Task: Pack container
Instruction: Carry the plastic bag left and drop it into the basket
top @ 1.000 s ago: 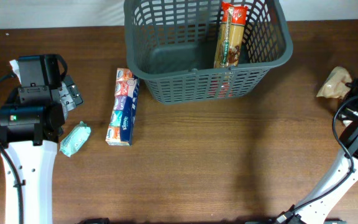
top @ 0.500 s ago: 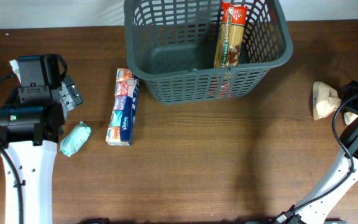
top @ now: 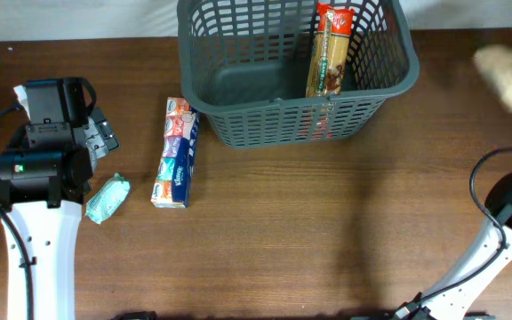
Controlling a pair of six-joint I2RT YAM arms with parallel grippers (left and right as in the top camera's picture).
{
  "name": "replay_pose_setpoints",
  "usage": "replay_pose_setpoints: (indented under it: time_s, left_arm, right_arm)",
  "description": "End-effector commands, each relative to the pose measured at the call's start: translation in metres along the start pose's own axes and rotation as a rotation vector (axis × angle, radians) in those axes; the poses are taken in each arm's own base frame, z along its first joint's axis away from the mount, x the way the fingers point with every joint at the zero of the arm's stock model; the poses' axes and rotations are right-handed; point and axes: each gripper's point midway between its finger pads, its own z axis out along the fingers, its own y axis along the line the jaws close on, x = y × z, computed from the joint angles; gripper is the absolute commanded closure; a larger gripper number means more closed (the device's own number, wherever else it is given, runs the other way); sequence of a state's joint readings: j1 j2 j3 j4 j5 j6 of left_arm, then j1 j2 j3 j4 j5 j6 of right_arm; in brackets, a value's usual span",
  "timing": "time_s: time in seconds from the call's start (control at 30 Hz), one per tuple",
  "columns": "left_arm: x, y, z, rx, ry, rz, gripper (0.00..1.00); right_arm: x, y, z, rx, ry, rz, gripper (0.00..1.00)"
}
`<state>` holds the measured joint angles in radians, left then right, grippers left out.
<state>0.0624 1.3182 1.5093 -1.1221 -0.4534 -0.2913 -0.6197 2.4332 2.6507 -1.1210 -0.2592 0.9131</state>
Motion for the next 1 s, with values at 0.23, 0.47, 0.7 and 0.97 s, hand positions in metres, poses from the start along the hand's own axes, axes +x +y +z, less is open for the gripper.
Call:
replay_pose_setpoints:
  time_s: [0.23,0.47,0.7,0.97]
  left_arm:
    - [-0.005,0.005,-0.007,-0.002,-0.025,-0.015,0.00]
    - [-0.005,0.005,-0.007,-0.002,-0.025,-0.015,0.00]
    - [-0.005,0.005,-0.007,-0.002,-0.025,-0.015,0.00]
    - [-0.005,0.005,-0.007,-0.002,-0.025,-0.015,0.00]
  right_arm:
    - [0.151,0.216,-0.345,-0.882,-0.155,-0.660,0.96]
    - [0.265,0.227,-0.311,-0.802,-0.069,-0.921,0.96]
    - [0.325,0.212,-0.247,-0.641,-0.043,-1.280,0.96]
    - [0.339,0.180,-0.179,-0.448,0.074,-1.317,0.96]
